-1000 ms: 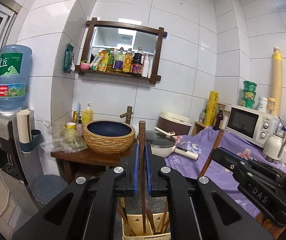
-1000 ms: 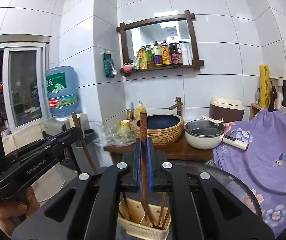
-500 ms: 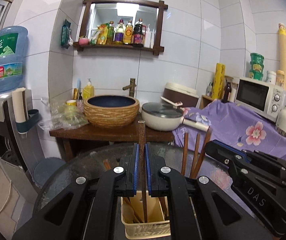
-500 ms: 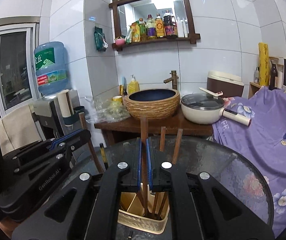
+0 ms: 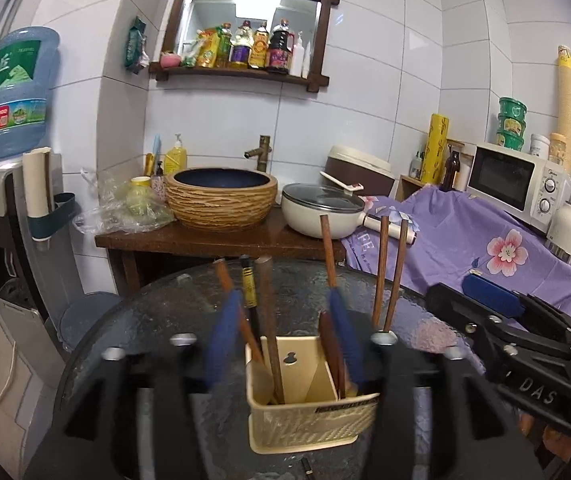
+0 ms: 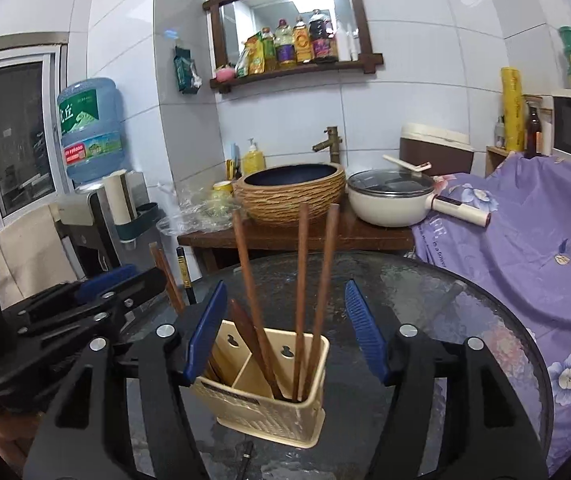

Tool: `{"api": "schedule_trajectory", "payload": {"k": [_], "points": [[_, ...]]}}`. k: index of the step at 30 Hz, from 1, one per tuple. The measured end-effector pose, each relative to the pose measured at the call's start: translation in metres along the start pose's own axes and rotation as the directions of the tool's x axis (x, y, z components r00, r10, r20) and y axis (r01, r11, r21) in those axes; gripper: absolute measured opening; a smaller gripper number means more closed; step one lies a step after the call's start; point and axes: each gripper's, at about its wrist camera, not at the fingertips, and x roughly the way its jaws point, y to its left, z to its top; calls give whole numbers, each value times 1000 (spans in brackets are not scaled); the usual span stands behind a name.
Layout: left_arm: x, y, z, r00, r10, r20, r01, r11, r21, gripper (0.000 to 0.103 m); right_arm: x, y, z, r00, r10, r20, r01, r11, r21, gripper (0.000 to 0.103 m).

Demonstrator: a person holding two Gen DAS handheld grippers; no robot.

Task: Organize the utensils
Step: 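Lower both brown chopsticks into the basket and open both tools, then grasp the steel spoon with left tool while right tool approaches the black chopstick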

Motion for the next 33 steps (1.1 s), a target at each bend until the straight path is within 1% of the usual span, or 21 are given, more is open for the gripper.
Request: {"api": "schedule_trajectory", "payload": {"k": [1,3,5,10,13,16,19,22,27,31,33], "points": [[-5,2,-4,1000,7,10,-7,1000,1,57,-4,-1,-6,1000,5,-11,-5,1000,0,62],[-14,7,-17,1000,20,-3,-20,1000,12,64,-10,-5,-20,999,17,-41,-16,1000,16,62],[-20,13,-31,999,24,-35,-23,1000,9,75,-14,-7,-32,997,27,-73,-25,999,22,65],[-30,23,-65,993,19,-118,-21,1000,-22,82,-25,-2,-71,992,19,-126,-19,1000,-4,69],[-35,23,-88,986,16,-166,-19,1000,-14,84,-28,3,-93,986,15,-164,-19,1000,-22,69],[-39,22,-110,977,35,-211,-33,999,14,85,-30,2,-112,979,8,-205,-11,1000,-14,72],[-42,23,-126,968,33,-248,-32,999,8,85,-33,-2,-130,972,-16,-235,14,1000,-14,72],[-46,21,-145,956,39,-292,-34,999,23,85,-35,-6,-144,963,-27,-266,26,1000,-7,73],[-55,11,-166,945,32,-325,-15,998,56,85,-39,-7,-162,954,-33,-298,35,999,2,75],[-59,-3,-178,939,35,-343,-1,995,99,84,-39,-5,-170,949,-40,-313,40,999,-5,76],[-59,-9,-184,936,28,-352,13,993,113,81,-40,-4,-174,946,-42,-320,42,999,-6,76]]}}
